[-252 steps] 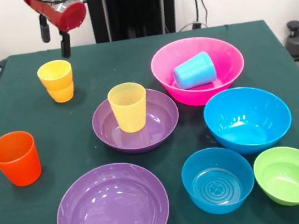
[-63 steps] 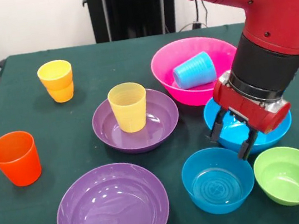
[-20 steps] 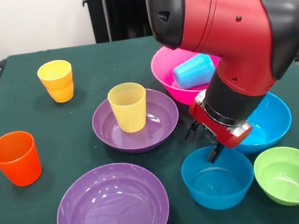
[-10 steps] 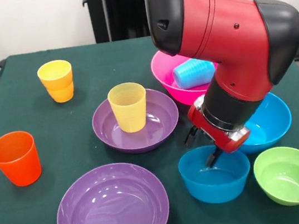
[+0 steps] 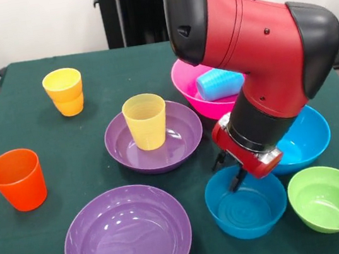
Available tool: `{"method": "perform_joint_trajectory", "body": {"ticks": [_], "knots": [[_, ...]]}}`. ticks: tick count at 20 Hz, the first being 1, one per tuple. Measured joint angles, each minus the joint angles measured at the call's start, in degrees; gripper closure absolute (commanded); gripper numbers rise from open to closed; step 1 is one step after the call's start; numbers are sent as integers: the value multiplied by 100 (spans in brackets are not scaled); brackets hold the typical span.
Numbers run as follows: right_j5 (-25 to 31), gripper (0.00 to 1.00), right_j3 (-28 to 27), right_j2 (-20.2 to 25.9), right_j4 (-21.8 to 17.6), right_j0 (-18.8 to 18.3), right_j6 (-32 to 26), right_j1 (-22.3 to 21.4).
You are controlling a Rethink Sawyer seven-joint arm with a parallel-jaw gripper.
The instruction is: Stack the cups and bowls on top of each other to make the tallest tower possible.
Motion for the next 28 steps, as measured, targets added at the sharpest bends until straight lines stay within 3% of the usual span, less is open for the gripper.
{"method": "perform_joint_trajectory", "body": {"ticks": [22, 28], "knots": [[-49, 100, -72, -122, 1, -7, 0, -182], [-197, 100, 183, -120, 0, 21, 0, -380]]}}
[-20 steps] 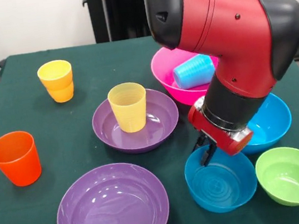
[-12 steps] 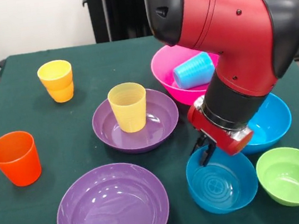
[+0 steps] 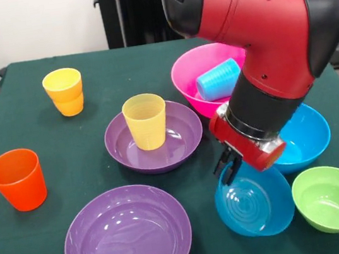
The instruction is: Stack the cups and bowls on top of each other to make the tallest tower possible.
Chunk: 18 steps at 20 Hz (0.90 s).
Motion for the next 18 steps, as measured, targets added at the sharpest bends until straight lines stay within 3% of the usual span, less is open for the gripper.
{"method": "perform_joint_trajectory", "body": {"ticks": [9, 18], "knots": [[-57, 100, 864, 0, -2, 37, 0, -665], [-57, 100, 1282, 2, -2, 23, 0, -1123]]}}
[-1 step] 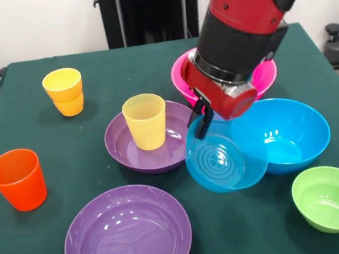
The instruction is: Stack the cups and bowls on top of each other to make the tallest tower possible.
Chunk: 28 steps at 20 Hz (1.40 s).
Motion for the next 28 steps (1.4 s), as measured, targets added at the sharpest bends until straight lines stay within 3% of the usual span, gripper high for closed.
{"method": "perform_joint_trajectory", "body": {"ticks": [9, 17, 28], "knots": [[90, 100, 70, 0, 0, -2, 0, -240], [767, 100, 56, -1, -2, -74, 0, -478], [1045, 100, 178, 2, -1, -107, 0, -904]]}}
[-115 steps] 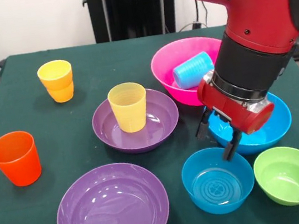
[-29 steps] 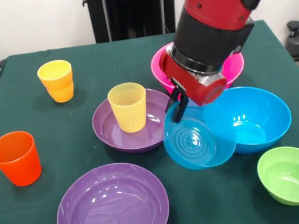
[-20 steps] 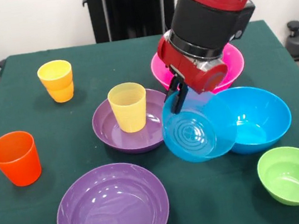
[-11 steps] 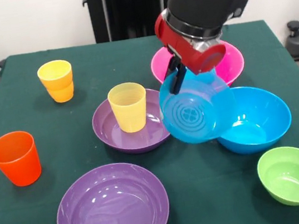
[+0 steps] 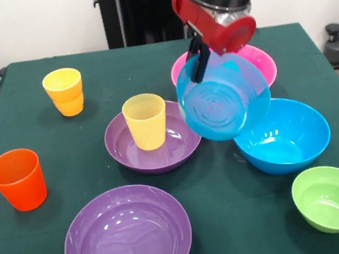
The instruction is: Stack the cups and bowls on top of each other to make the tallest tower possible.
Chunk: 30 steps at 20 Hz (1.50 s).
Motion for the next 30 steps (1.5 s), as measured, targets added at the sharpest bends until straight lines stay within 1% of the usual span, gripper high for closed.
{"method": "perform_joint_trajectory", "body": {"ticks": [5, 15, 19, 20, 23, 26, 27, 30], "knots": [[0, 100, 300, 6, -1, -1, 0, -269], [0, 100, 817, 59, -7, -50, 0, -561], [-89, 100, 1030, 217, -181, -179, -1, -667], [-214, 100, 1147, 331, -322, -279, -1, -707], [-365, 100, 1255, 430, -463, -375, -1, -745], [-546, 100, 1378, 541, -666, -498, -1, -783], [-651, 100, 1463, 624, -806, -582, -1, -804], [-762, 100, 1569, 735, -958, -681, -1, -839]]}}
